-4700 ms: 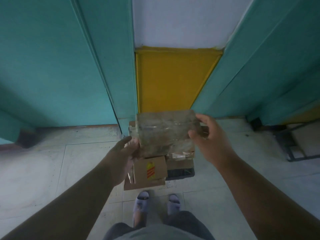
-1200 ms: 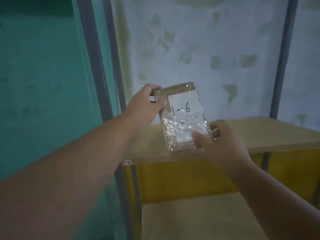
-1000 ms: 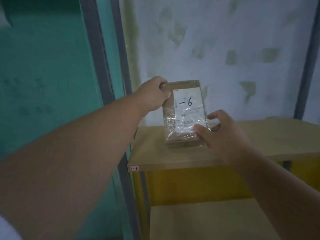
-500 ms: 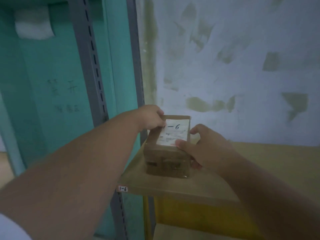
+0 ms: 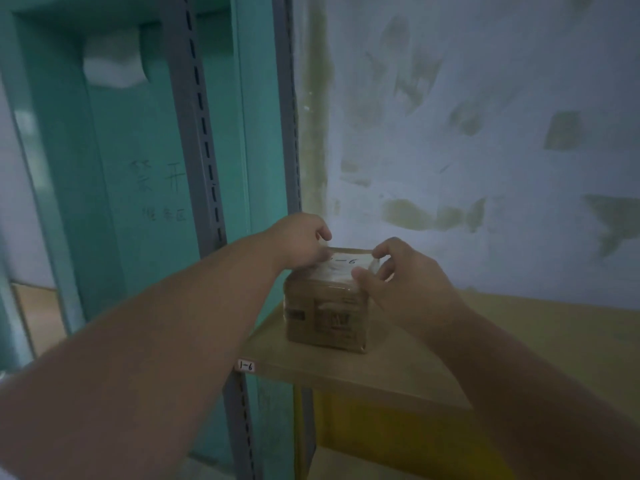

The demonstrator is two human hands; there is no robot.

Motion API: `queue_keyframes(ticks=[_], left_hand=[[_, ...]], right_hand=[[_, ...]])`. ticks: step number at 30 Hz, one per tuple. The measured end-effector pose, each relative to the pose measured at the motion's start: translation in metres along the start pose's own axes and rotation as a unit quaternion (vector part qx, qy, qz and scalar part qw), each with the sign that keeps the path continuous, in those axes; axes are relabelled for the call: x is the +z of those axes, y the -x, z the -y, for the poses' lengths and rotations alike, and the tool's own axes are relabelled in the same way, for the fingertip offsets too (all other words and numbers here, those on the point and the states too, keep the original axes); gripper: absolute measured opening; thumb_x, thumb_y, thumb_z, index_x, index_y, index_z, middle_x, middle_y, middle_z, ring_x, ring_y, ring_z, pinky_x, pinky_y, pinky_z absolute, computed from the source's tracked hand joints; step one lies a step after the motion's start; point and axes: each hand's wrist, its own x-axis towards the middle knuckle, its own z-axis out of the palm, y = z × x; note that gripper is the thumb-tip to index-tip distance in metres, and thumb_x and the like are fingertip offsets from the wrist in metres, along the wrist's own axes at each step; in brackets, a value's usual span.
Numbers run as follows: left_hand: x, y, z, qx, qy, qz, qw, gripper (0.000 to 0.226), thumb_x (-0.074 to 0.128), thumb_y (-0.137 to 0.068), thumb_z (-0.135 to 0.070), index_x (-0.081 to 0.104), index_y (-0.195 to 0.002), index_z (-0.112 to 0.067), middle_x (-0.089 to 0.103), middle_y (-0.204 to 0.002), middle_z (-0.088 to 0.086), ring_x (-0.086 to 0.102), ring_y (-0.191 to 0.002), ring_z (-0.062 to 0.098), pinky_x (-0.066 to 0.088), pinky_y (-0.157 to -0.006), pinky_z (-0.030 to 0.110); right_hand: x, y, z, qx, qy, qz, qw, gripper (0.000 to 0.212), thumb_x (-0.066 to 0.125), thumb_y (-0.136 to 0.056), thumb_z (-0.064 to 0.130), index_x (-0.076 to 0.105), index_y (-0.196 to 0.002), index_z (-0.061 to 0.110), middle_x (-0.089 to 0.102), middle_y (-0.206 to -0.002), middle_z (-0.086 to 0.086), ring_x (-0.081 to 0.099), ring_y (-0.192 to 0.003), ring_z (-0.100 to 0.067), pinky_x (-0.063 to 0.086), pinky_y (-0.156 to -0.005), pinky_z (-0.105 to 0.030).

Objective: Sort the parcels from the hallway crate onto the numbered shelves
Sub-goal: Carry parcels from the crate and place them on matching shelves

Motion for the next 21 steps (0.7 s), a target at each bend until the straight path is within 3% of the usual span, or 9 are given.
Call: queue_keyframes(ticks=[5, 8, 12, 17, 21], left_hand=[[-0.019, 0.044, 0.0, 0.043, 0.026, -0.043, 0.998, 0.034, 0.075, -0.087, -0.034, 0.067, -0.118, -0.026, 0.066, -0.11, -0.009, 0.063, -0.098, 0.011, 0.052, -0.089, 0.031], [-0.033, 0.077, 0.006, 0.08, 0.012, -0.067, 0.994, 0.029, 0.072, -0.088, -0.033, 0.068, -0.117, -0.027, 0.067, -0.107, -0.01, 0.063, -0.094, 0.006, 0.052, -0.082, 0.026], [-0.059, 0.123, 0.031, 0.089, 0.049, -0.114, 0.988, 0.022, 0.074, -0.086, -0.031, 0.071, -0.107, -0.027, 0.07, -0.1, -0.009, 0.065, -0.091, 0.007, 0.055, -0.083, 0.031], [-0.089, 0.197, 0.107, 0.073, 0.142, -0.137, 0.978, 0.017, 0.078, -0.083, -0.021, 0.072, -0.098, -0.025, 0.07, -0.089, -0.014, 0.065, -0.083, 0.0, 0.052, -0.076, 0.017], [-0.113, 0.269, 0.202, 0.045, 0.112, -0.138, 0.983, 0.036, 0.066, -0.073, -0.049, 0.072, -0.101, -0.028, 0.069, -0.091, -0.017, 0.064, -0.088, 0.001, 0.051, -0.075, 0.017]], right_hand=[[-0.005, 0.01, 0.02, -0.075, 0.025, -0.044, 0.996, 0.045, 0.064, -0.089, 0.052, 0.05, -0.125, 0.029, 0.055, -0.106, 0.009, 0.058, -0.089, -0.008, 0.049, -0.077, -0.027], [-0.006, 0.02, 0.047, -0.119, 0.026, -0.055, 0.991, 0.05, 0.063, -0.089, 0.052, 0.049, -0.13, 0.028, 0.052, -0.108, 0.011, 0.056, -0.091, -0.006, 0.046, -0.077, -0.023], [-0.002, 0.044, 0.095, -0.157, 0.014, -0.094, 0.983, 0.047, 0.061, -0.09, 0.053, 0.049, -0.128, 0.03, 0.053, -0.105, 0.015, 0.055, -0.087, -0.002, 0.047, -0.074, -0.02], [0.038, 0.09, 0.178, -0.188, -0.059, -0.115, 0.974, 0.042, 0.057, -0.082, 0.06, 0.052, -0.116, 0.036, 0.057, -0.099, 0.019, 0.058, -0.086, 0.001, 0.049, -0.072, -0.02], [0.11, 0.119, 0.261, -0.206, -0.138, -0.108, 0.963, 0.037, 0.06, -0.079, 0.058, 0.054, -0.11, 0.038, 0.06, -0.096, 0.017, 0.06, -0.084, -0.002, 0.051, -0.072, -0.023]])
